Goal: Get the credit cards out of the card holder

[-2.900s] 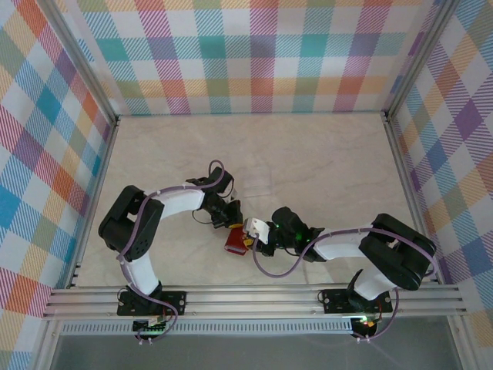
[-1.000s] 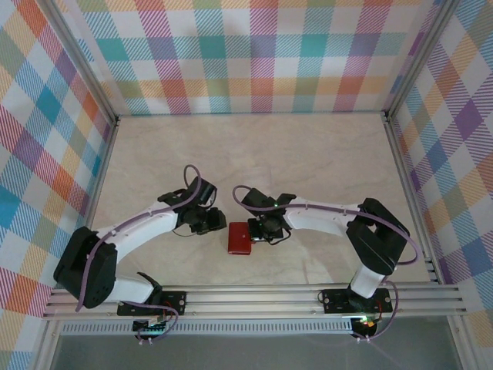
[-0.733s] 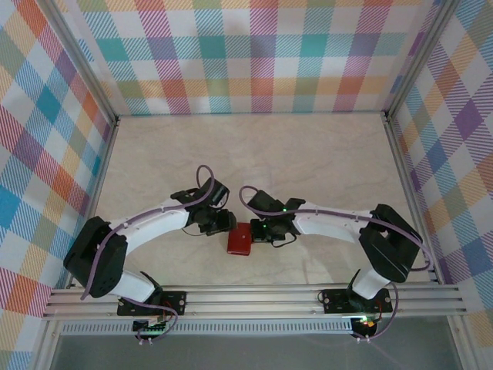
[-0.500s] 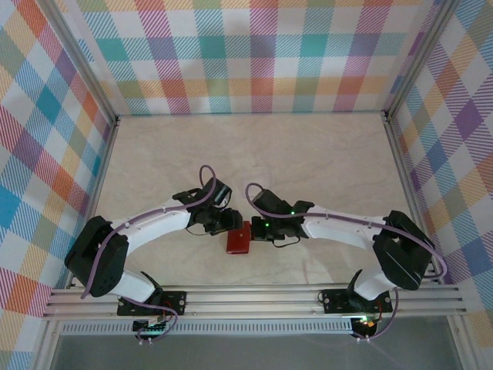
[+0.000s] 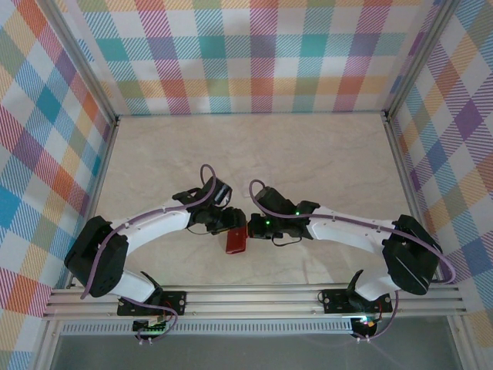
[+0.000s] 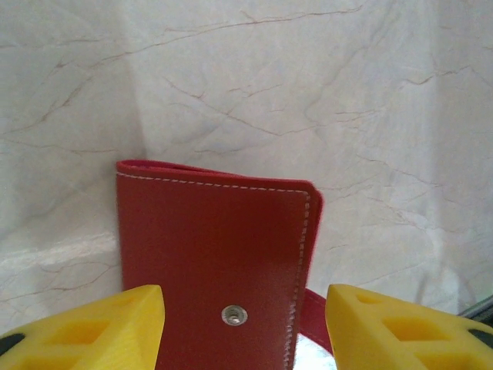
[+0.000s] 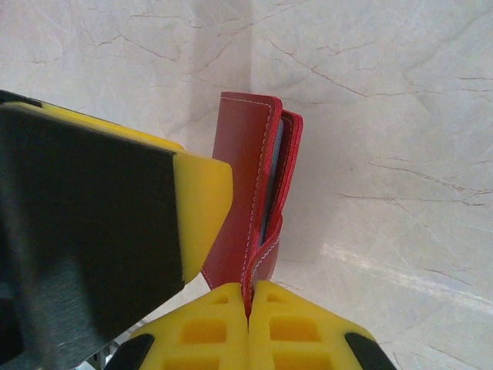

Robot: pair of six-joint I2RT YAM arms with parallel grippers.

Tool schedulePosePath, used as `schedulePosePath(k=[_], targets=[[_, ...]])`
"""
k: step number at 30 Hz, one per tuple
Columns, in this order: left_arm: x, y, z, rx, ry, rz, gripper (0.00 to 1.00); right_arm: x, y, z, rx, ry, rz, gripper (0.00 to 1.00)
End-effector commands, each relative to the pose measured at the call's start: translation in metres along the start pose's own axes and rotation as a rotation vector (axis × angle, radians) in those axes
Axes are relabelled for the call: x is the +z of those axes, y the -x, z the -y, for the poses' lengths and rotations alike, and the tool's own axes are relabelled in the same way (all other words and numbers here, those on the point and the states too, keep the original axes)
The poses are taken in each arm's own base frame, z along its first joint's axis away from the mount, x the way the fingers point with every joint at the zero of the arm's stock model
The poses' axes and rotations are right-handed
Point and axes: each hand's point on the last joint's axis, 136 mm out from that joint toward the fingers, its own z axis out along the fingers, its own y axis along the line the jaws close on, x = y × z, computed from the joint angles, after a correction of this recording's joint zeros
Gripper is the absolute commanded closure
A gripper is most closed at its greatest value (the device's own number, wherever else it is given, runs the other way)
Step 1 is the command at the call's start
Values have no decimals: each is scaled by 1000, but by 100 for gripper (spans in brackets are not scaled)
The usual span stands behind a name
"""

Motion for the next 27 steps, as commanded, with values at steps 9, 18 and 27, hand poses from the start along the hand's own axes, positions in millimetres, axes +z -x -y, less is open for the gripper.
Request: schedulePosePath(k=[9, 18, 27], targets=[[-17, 0, 4, 30, 4, 34, 40, -25, 14, -29, -22, 90, 57, 100], [-18, 1, 9, 25, -23, 36, 38, -24, 14, -30, -24, 95, 55, 100], [-12, -3, -3, 23, 31, 12, 45, -27, 13, -25, -23, 74, 65, 100]])
